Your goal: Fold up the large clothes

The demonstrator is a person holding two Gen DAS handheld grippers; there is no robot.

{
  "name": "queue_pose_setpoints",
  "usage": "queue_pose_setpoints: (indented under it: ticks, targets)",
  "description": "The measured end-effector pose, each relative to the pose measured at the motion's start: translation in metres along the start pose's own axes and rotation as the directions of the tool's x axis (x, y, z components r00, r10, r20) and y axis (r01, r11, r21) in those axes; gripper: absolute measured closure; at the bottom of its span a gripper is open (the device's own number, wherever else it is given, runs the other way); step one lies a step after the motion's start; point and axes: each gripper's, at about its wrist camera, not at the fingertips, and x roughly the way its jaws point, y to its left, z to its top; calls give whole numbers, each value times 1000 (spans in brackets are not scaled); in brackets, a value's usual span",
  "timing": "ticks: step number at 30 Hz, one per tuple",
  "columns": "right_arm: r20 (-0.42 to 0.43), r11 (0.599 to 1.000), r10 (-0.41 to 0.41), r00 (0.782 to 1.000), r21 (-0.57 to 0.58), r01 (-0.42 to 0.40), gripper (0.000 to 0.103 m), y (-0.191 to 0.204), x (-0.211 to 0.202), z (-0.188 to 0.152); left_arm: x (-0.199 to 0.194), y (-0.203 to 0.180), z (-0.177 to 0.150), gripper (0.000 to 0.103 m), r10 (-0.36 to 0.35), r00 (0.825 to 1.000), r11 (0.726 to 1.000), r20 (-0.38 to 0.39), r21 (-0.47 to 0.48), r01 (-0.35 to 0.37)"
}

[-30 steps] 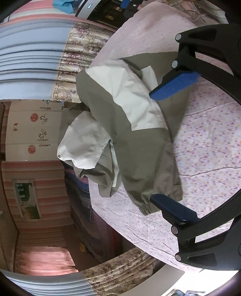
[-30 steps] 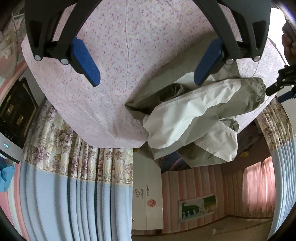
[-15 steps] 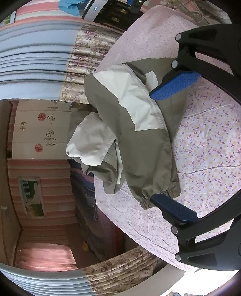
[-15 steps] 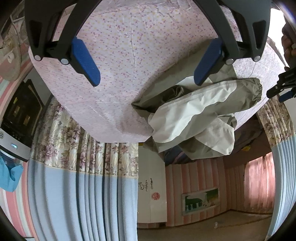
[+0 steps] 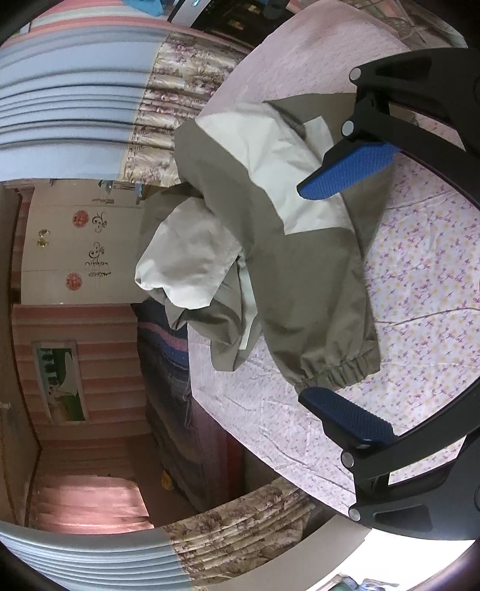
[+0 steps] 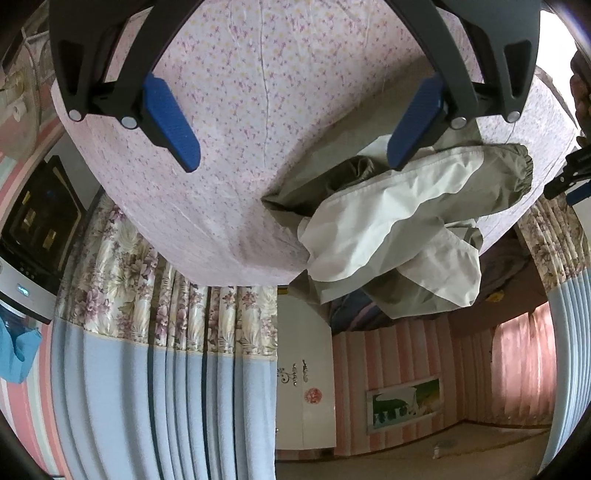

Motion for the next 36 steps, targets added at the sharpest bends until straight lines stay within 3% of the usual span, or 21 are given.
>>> queue_pose_setpoints:
  ticks: [23, 36]
  targets:
    - [-92, 1000, -19, 996, -5, 19, 2, -1, 97, 35, 103, -16, 51, 3, -13, 998, 999, -65, 50, 16]
    - [-78, 997, -9, 997, -71, 3, 2, 17, 132, 70, 136, -33, 89, 3, -3, 1000, 994, -21, 106, 5]
